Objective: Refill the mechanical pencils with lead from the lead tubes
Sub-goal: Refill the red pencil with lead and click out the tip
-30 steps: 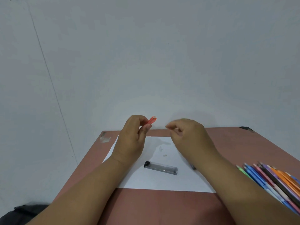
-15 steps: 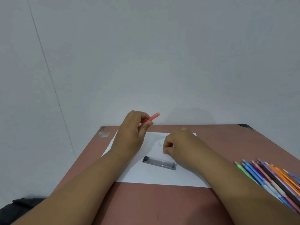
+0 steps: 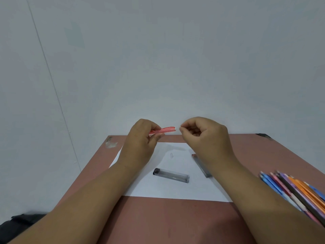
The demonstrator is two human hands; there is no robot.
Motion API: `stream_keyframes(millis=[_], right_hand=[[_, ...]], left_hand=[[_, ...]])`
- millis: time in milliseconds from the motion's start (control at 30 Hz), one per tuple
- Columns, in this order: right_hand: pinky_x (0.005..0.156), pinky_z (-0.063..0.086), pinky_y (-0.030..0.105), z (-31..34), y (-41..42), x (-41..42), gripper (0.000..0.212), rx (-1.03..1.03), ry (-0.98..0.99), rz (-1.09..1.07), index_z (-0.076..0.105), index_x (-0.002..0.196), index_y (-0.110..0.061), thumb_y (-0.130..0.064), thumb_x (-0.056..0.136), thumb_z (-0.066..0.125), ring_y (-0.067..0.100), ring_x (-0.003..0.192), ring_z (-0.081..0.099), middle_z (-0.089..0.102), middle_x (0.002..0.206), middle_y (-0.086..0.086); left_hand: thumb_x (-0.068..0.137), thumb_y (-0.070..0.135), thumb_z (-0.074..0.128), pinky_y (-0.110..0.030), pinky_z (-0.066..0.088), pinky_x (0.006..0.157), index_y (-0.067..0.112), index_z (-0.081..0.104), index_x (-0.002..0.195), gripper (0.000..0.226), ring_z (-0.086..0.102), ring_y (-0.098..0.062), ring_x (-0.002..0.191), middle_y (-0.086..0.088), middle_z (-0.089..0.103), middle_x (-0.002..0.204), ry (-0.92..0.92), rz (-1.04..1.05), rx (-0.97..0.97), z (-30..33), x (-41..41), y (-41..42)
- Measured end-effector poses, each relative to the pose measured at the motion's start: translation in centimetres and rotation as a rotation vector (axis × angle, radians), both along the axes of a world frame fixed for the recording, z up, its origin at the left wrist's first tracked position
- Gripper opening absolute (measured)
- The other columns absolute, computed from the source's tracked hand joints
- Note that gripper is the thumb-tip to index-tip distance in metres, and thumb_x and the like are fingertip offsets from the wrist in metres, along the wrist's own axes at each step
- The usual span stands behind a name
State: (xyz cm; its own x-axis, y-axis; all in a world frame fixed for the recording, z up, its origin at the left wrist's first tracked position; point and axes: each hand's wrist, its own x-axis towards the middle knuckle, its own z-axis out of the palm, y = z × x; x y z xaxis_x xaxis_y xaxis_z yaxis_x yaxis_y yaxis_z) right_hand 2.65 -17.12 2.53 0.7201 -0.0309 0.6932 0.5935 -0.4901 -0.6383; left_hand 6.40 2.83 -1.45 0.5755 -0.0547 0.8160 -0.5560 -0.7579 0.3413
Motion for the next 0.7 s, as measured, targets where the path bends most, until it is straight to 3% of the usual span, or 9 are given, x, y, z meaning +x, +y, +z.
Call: stream_keyframes(millis=[333, 700], right_hand=[[0.069, 0.053, 0.022, -0.34, 0.11, 0.20, 0.010, -0.026, -0.029, 0.018, 0.079, 0.082, -0.017, -0.008, 0.085, 0.076, 0.009, 0.075, 0.066, 0.072, 0.074, -0.010], [0.067, 0.048, 0.018, -0.59, -0.07, 0.63, 0.014, -0.208, -0.158, 0.000, 0.077, 0.079, -0.015, -0.003, 0.083, 0.074, 0.010, 0.074, 0.061, 0.069, 0.073, -0.007]], left_hand=[[0.089, 0.018, 0.076, -0.008, 0.037, 0.076, 0.012, 0.065, 0.094, 0.013, 0.046, -0.006, 0.083, 0.005, 0.058, 0.090, -0.023, 0.000, -0.004, 0.13, -0.20, -0.07], [0.086, 0.016, 0.079, -0.014, 0.035, 0.071, 0.016, 0.064, 0.089, 0.015, 0.048, -0.011, 0.082, 0.009, 0.055, 0.087, 0.000, 0.039, -0.001, 0.01, -0.12, 0.03]])
